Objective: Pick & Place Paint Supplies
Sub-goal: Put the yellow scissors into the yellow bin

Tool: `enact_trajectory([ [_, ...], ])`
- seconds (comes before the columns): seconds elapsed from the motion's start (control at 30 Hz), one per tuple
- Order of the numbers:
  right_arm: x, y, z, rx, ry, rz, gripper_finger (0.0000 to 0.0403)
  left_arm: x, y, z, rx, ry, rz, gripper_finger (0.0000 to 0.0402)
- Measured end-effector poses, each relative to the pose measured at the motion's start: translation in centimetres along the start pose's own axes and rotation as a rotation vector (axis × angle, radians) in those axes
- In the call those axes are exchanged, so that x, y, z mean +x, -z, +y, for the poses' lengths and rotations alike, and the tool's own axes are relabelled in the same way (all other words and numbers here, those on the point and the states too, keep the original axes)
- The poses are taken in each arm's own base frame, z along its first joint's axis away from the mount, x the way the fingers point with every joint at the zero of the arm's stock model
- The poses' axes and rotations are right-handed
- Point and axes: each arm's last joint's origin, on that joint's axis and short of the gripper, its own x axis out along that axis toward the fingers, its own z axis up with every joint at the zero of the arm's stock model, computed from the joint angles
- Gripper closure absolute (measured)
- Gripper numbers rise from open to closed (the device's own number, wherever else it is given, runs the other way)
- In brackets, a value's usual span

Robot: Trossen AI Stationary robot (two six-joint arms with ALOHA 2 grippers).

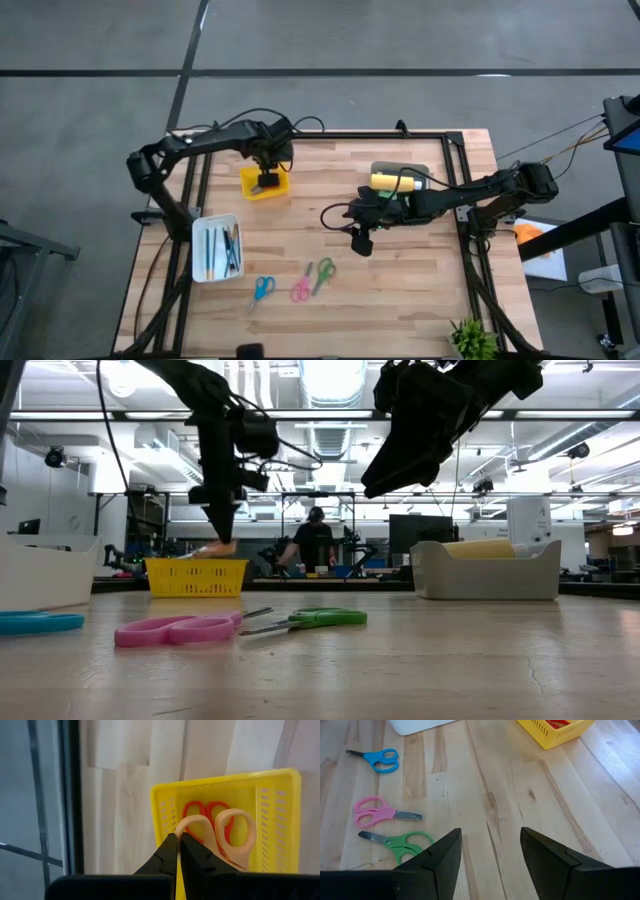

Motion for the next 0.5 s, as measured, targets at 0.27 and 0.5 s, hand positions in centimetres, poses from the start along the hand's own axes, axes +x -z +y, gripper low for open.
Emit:
enact_trajectory([
  [0.27, 0.0, 0.0, 0.0, 0.0, 0.001, 0.0, 0.0202, 2.9, -0.6, -0.2, 0.029, 0.044, 0.072, 0.0394],
  [0.5, 0.0, 0.0, 0.0, 0.0, 0.001, 0.001, 0.0202, 3.9, -0.7, -0.3, 0.045, 0.109, 0.071, 0.0384],
])
